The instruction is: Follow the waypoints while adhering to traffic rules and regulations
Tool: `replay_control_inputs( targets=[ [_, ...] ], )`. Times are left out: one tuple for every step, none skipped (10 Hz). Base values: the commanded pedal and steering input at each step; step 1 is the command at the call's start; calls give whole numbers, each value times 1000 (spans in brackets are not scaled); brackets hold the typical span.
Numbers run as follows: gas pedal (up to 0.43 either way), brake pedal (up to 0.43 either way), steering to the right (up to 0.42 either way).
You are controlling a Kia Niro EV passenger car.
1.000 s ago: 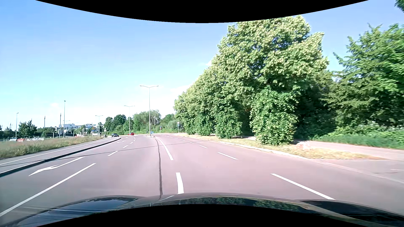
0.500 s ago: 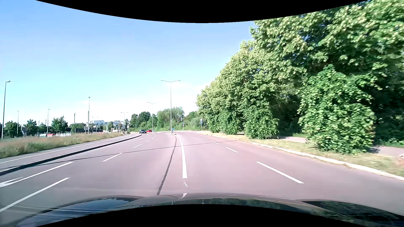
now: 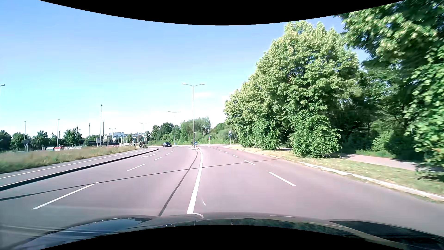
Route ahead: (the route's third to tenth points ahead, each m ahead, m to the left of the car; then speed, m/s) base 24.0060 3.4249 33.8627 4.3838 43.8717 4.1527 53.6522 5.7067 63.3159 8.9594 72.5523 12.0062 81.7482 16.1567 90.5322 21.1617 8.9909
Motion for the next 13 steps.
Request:
replay_control_inputs(
  targets=[
    [287,12,-32],
    [287,12,-31],
    [287,12,-30],
    [287,12,-30],
    [287,12,-30],
    [299,12,-28],
    [299,12,-28],
    [299,12,-28],
    [299,12,-28],
    [299,12,-28],
    [299,12,-28],
    [299,12,-31],
    [299,12,-32]
  ],
)
